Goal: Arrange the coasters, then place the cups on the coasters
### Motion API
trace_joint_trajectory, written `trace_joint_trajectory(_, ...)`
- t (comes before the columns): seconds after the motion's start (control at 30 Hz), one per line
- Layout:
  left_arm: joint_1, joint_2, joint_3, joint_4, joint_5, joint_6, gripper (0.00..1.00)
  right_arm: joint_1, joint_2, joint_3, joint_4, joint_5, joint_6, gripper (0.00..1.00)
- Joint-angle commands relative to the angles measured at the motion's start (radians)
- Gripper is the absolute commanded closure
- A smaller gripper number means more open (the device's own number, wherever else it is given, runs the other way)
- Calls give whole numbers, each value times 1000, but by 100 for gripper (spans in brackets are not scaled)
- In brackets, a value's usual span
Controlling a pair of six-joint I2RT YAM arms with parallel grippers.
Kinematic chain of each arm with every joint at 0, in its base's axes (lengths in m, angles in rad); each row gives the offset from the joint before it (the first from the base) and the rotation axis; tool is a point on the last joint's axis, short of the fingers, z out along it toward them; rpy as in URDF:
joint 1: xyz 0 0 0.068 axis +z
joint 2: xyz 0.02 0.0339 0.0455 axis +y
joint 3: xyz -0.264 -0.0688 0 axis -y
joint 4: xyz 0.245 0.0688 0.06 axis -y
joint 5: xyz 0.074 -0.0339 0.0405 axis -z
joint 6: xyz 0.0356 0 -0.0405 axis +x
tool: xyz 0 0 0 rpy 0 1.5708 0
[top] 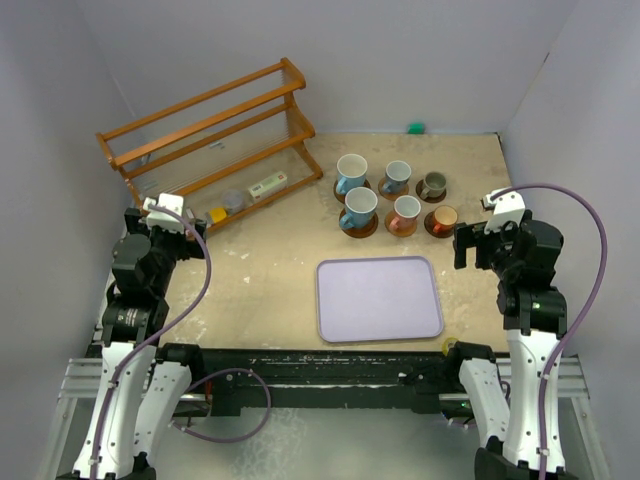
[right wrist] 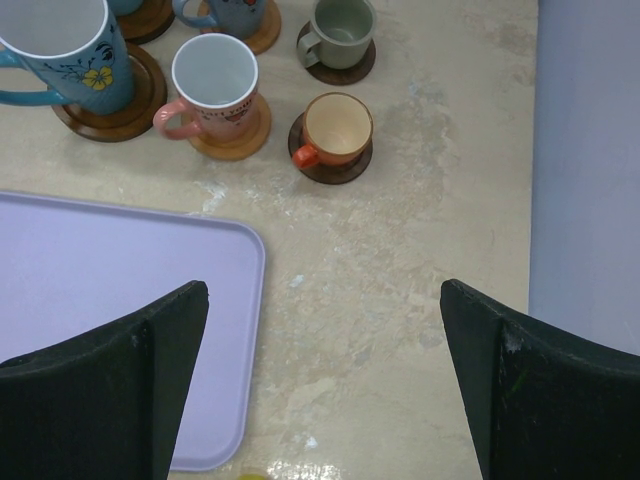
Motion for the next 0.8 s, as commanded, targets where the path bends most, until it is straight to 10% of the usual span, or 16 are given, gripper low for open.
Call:
trace_joint_trajectory(0.0, 13, -9, 21, 31, 4, -3, 6, 3, -3, -2, 15, -11, -10, 0)
trace_joint_trajectory(0.77, 25, -44, 24, 36, -20, -13, 5, 3, -43, -9, 31, 2, -8, 0)
